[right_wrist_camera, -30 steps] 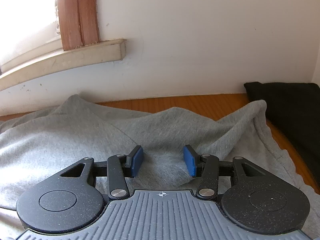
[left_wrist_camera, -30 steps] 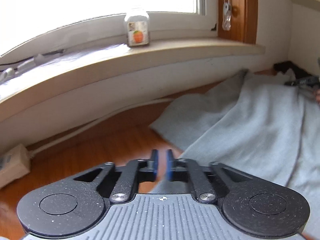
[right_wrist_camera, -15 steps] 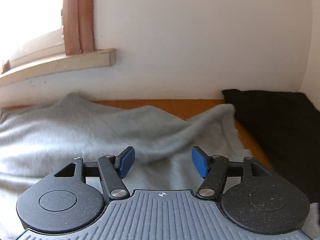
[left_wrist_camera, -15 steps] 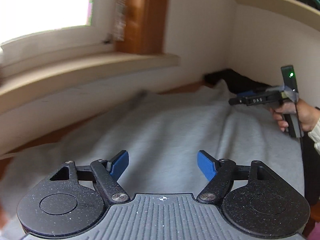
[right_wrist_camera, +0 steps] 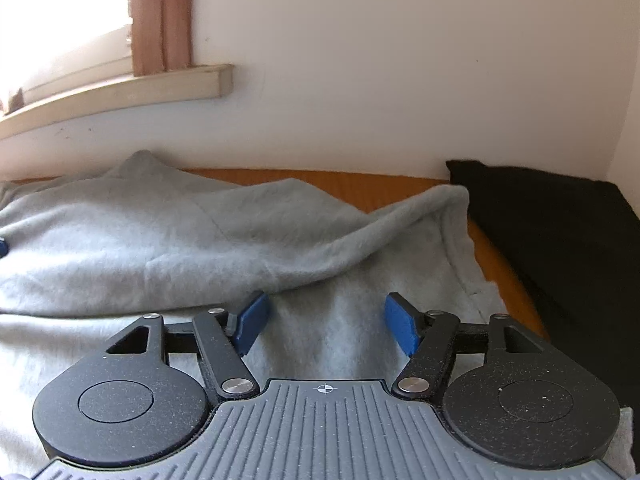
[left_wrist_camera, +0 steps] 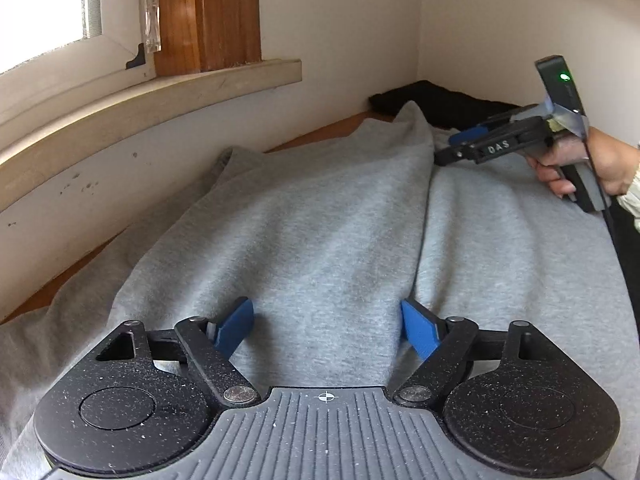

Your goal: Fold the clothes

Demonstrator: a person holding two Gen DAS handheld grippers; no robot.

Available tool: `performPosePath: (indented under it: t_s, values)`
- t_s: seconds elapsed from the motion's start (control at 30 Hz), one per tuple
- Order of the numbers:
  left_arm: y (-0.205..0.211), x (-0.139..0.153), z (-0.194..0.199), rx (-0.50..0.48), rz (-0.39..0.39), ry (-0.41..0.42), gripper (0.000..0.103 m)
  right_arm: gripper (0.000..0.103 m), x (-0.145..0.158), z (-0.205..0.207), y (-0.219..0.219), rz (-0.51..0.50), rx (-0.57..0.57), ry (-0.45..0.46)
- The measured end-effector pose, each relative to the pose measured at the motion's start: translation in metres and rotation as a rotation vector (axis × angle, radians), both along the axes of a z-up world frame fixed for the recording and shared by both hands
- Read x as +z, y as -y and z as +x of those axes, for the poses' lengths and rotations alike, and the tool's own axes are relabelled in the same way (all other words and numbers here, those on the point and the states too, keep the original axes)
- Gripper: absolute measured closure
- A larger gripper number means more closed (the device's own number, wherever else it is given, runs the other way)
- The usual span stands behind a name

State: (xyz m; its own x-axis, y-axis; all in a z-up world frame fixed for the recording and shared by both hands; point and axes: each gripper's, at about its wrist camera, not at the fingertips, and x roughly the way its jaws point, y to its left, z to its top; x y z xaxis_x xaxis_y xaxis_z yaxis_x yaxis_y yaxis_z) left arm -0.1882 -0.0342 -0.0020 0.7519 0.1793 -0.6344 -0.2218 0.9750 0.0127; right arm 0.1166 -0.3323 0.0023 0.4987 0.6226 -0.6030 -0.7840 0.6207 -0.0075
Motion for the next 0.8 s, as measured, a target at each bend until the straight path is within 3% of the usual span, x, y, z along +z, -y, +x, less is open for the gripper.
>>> performPosePath:
  t_s: [0.1, 0.53, 0.7, 0.8]
  values:
    - [-0.016, 0.0, 0.003, -0.002, -0.003, 0.0, 0.02, 0.032, -0.002, 0.01, -0.004, 0.017, -0.016, -0.03]
    - [-0.085, -0.005, 0.017, 0.043, -0.003, 0.002, 0.02, 0.031, -0.006, 0.048, -0.067, 0.026, -0.018, -0.028]
    - [-0.096, -0.005, 0.018, 0.067, 0.002, 0.001, 0.02, 0.031, -0.007, 0.06, -0.091, 0.026, -0.013, -0.025]
    - [-0.091, -0.003, 0.018, 0.087, 0.05, -0.002, 0.019, 0.031, -0.008, 0.06, -0.092, 0.031, -0.013, -0.025]
